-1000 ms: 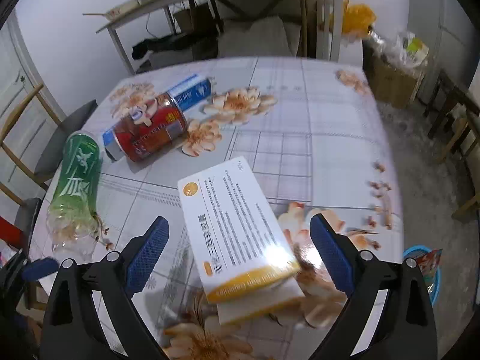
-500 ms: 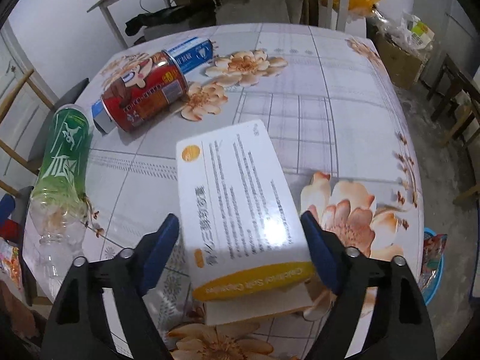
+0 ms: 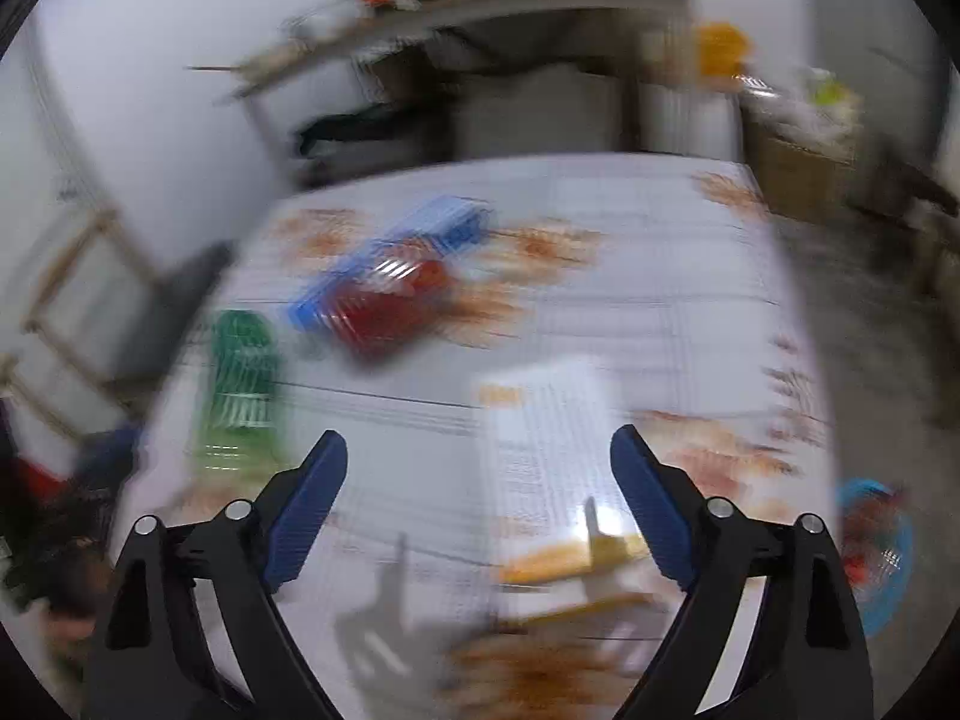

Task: Collect trash
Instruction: 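Grasp the green plastic bottle with the right gripper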

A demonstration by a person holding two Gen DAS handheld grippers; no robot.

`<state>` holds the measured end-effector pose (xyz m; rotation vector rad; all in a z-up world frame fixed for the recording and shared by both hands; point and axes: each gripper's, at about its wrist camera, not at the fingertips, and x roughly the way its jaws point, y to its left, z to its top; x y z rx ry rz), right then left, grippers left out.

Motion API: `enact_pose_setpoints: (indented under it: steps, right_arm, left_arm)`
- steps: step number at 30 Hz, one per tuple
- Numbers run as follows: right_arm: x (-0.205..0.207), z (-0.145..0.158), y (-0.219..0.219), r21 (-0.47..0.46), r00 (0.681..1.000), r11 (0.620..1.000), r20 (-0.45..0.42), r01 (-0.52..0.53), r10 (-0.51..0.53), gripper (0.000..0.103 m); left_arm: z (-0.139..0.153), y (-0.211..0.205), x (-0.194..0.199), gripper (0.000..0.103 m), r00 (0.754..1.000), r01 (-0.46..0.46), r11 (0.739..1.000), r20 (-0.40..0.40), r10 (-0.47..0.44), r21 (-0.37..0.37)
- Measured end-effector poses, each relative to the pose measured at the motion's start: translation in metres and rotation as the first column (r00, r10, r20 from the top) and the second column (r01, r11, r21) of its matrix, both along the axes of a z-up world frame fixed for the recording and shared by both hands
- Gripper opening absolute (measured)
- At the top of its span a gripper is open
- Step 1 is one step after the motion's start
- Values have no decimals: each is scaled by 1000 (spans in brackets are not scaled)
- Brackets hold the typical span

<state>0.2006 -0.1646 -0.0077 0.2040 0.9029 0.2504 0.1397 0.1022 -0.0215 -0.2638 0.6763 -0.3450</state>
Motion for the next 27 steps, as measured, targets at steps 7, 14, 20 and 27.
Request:
enact_pose_setpoints:
  steps: [7,14,20,27]
  right_arm:
    - [48,-24,70,144,966,967,-120,-211,228,89]
    - [90,-68,114,227,900,934,-280,-276,334,89]
    - [83,-80,127,230,883,932,-319,-280,344,67]
    - [40,-64,94,297,910,923,-260,-244,324,66]
  left_arm:
    - [-2,35,4,81,990,-140,989,-24,141,39]
    - [-5,55,1,81,981,-189,981,-45,191,47]
    - [-3,57,-4,81,978,-199,978,-46,201,55]
    - [5,50,-8,81,982,-185,981,-33,187,55]
